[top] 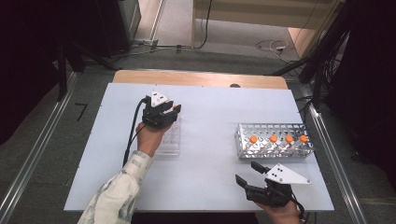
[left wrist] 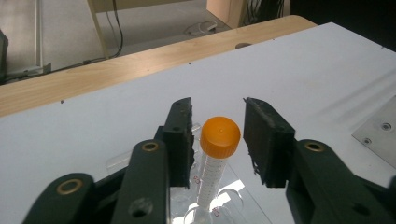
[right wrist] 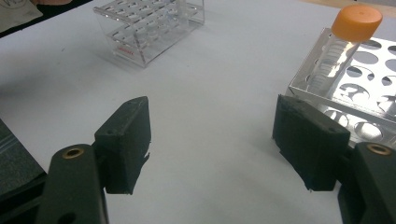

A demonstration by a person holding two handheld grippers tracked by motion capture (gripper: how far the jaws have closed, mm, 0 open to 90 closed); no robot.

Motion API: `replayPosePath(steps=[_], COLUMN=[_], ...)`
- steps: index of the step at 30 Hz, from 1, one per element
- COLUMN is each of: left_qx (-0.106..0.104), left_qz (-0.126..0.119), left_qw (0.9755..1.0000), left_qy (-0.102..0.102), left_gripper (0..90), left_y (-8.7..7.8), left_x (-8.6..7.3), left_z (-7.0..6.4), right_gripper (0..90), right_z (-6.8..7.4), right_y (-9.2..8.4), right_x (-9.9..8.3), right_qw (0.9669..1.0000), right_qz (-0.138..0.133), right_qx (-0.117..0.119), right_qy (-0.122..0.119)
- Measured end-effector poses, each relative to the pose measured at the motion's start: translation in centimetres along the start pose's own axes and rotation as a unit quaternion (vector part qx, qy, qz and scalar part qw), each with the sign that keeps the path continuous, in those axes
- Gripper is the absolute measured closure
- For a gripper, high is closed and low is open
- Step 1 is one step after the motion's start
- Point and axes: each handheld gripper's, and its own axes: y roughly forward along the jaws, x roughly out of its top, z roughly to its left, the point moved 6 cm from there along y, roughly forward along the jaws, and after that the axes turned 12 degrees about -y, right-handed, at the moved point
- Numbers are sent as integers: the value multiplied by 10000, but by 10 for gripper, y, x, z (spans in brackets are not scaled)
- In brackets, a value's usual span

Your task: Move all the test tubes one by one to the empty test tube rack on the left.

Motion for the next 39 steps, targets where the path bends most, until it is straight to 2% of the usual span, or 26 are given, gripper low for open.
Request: replayPosePath(steps=[2,7,13,18,28,39], left_qx=[-19,-72,-82,18,-24,-51], left_qz=[-24,10,-15,-62,-152,-199], left_qw=[10000,9998,9992,9994,9994,9993], left_qy=[-42,-187,-400,-345,-319,-321], left_gripper=[592,497,320,188,179,179], left_y=[-1,-4,-7,-11,-22,-31], left_x=[0,1,2,3,3,1], left_z=[1,1,0,-1,-5,-5], right_gripper=[264,264,263,261,261,260], right_z=[0,0,-2,-5,-20,-45], right_y=[0,0,0,-1,-10,-23], right_x=[0,-1,-1,-3,-8,-21], right_qw=[10000,10000,10000,9999,9994,9969], right_qz=[2,23,12,24,5,42], right_qx=[1,-14,-34,-70,-280,-621], right_qy=[1,34,40,78,215,481])
